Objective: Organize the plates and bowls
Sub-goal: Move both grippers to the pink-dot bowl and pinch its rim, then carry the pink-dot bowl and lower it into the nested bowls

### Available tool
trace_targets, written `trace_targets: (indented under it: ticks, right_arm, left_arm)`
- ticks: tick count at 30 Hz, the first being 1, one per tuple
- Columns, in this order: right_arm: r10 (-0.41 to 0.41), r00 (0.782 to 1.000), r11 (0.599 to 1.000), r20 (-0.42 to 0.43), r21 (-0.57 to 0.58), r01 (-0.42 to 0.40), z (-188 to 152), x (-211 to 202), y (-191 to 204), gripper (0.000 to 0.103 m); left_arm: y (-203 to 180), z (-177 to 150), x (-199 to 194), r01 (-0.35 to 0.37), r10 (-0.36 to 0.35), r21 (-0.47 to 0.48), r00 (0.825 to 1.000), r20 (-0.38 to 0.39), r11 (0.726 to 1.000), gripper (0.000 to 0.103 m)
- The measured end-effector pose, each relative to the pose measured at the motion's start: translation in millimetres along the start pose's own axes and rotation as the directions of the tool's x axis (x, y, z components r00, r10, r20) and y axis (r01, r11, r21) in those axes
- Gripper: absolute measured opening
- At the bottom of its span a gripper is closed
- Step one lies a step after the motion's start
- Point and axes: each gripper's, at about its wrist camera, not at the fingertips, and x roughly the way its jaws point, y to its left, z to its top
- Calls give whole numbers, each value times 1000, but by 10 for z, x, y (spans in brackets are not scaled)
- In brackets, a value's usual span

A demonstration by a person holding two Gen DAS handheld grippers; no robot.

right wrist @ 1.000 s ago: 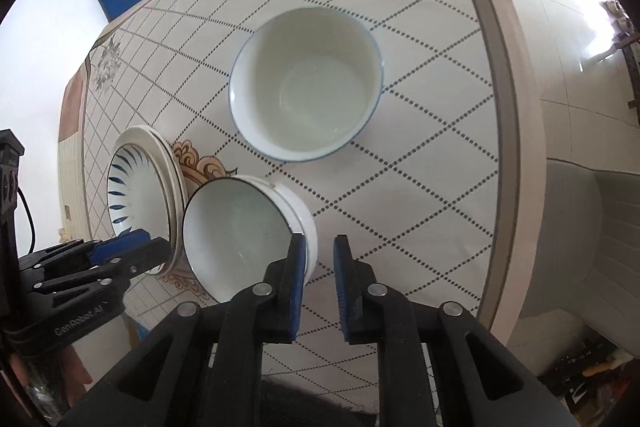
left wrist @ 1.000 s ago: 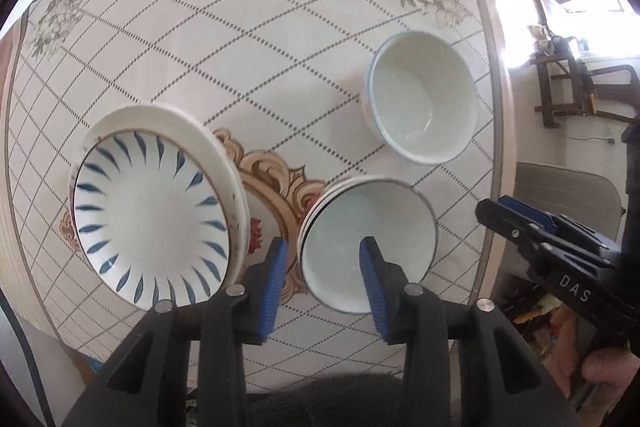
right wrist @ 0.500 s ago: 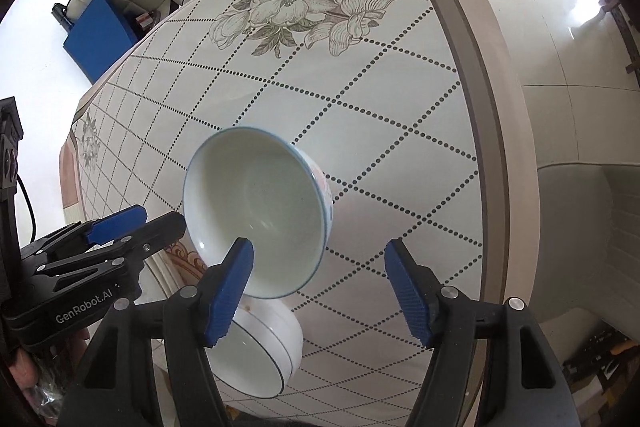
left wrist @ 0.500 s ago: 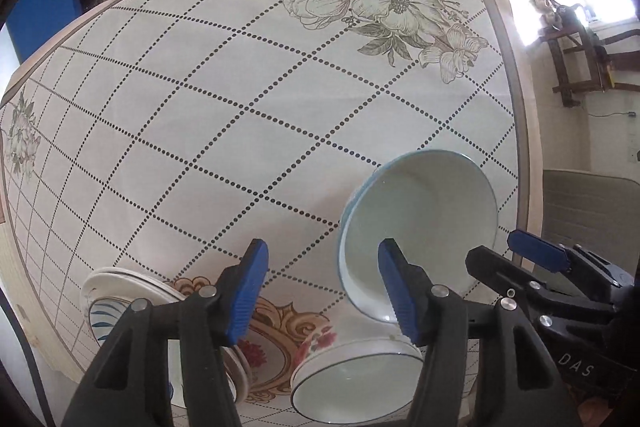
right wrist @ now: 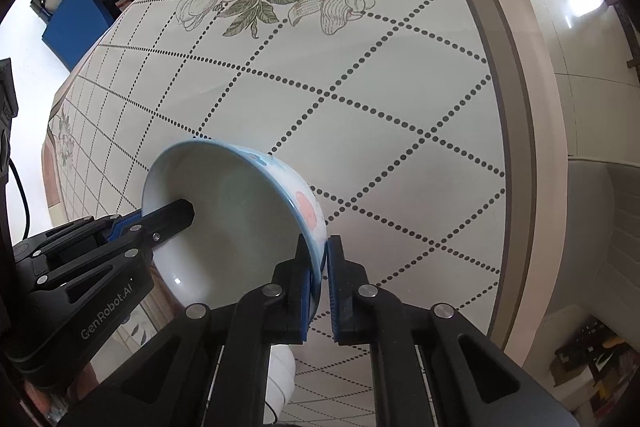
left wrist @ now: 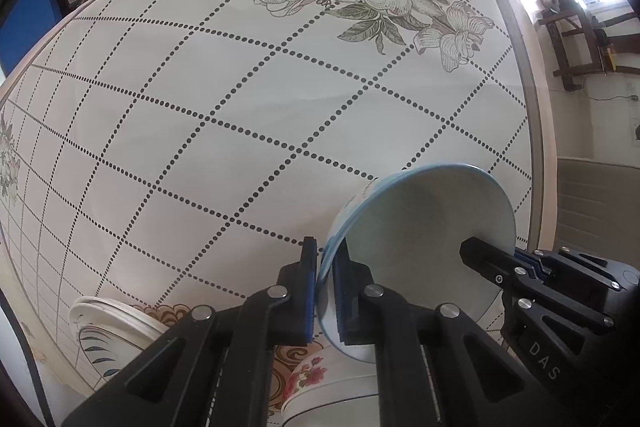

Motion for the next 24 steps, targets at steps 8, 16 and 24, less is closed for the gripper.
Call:
trace_targets:
  ticks: [8,16,24]
  right_arm:
    - [-8,1000,1000,18,-24,9,-78,-132,104,7]
    - [13,998,999,55,-32,-11,-244,-461,234,7]
    - [13,995,998,99,-68,-6,-585,-858,366,7]
  left_arm:
    - [-141,-20,-295,-8,7,25,999,42,1000,5]
    - [-215,-234,-696,-19,15,45,996,90,999,5]
    - [-207,-614,-991,-14,6,54,990,139,998,5]
